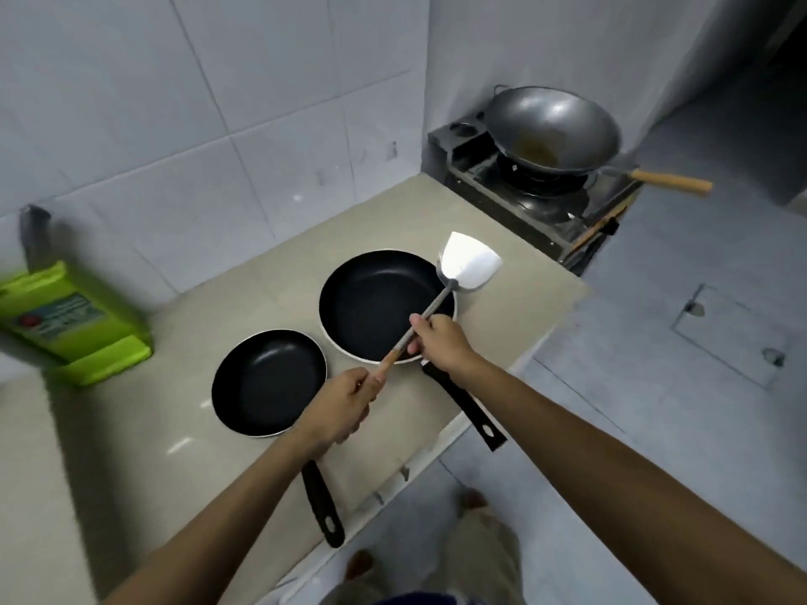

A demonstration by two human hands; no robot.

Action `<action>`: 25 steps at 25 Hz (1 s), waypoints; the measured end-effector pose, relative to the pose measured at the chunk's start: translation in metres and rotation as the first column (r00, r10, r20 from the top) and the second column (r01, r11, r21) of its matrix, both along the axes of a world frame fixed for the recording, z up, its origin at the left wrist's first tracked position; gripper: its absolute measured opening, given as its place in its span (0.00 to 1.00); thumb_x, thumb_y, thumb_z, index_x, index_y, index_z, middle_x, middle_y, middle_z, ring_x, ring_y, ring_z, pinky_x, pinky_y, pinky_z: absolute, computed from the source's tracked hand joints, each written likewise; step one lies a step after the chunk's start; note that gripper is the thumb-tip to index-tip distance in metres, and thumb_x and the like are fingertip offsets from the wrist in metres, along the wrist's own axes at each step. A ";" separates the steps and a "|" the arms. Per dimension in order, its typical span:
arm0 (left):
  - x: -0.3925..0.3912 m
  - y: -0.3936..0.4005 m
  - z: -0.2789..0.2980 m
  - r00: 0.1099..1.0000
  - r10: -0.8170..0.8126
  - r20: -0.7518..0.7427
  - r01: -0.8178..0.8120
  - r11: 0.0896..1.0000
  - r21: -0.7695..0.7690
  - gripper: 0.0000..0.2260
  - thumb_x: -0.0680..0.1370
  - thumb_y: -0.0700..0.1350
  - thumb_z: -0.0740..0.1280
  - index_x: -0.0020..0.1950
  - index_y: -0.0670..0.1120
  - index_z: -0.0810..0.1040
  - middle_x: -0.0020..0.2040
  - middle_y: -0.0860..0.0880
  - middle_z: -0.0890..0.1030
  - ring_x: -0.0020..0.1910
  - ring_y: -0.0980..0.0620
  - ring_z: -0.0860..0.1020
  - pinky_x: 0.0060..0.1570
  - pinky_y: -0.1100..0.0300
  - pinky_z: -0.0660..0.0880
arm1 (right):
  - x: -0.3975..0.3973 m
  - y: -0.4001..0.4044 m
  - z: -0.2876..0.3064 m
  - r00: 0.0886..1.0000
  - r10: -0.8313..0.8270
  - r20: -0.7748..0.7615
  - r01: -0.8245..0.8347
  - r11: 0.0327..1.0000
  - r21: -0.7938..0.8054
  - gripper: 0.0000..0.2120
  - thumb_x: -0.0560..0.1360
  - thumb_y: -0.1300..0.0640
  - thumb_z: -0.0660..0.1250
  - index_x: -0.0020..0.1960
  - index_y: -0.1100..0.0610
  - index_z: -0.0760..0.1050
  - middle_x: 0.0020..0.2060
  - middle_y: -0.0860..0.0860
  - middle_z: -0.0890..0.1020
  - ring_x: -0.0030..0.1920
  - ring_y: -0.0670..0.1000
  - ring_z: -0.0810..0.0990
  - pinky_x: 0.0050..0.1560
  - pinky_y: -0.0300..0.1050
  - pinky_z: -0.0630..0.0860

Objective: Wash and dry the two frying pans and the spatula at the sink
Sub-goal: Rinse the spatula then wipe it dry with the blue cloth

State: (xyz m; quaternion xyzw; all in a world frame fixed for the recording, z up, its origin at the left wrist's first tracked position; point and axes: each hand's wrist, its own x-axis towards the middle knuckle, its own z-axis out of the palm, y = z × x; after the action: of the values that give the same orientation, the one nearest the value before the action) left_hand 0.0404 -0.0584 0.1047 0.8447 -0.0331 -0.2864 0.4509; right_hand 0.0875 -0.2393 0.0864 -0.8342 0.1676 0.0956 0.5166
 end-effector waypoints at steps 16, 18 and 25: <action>0.002 -0.083 -0.056 0.771 0.619 -0.148 -0.595 0.784 0.177 0.17 0.82 0.54 0.57 0.47 0.41 0.75 0.34 0.48 0.74 0.26 0.54 0.68 0.22 0.63 0.66 | 0.125 -0.128 -0.083 0.673 0.613 -0.414 -0.605 0.135 -0.785 0.17 0.82 0.50 0.53 0.56 0.59 0.76 0.53 0.56 0.82 0.54 0.58 0.80 0.50 0.46 0.72; 0.007 -0.088 -0.064 0.760 0.629 -0.162 -0.601 0.776 0.192 0.18 0.82 0.54 0.57 0.49 0.40 0.76 0.35 0.47 0.74 0.27 0.53 0.69 0.22 0.63 0.67 | 0.127 -0.145 -0.098 0.678 0.582 -0.450 -0.620 0.124 -0.774 0.16 0.82 0.53 0.53 0.56 0.57 0.78 0.54 0.55 0.82 0.54 0.57 0.80 0.52 0.46 0.73; 0.026 -0.103 -0.082 0.750 0.621 -0.228 -0.580 0.783 0.225 0.19 0.82 0.54 0.56 0.50 0.39 0.75 0.36 0.46 0.73 0.27 0.53 0.67 0.23 0.64 0.65 | 0.143 -0.148 -0.142 0.804 0.458 -0.379 -0.581 0.741 -0.337 0.20 0.82 0.49 0.52 0.53 0.64 0.74 0.49 0.62 0.82 0.52 0.62 0.80 0.52 0.50 0.73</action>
State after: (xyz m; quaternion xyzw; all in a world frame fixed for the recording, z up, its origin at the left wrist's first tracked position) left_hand 0.0661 -0.1618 0.0227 0.7883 0.3270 -0.2481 0.4583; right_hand 0.2305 -0.3869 -0.0552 -0.9199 0.0119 0.3101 0.2396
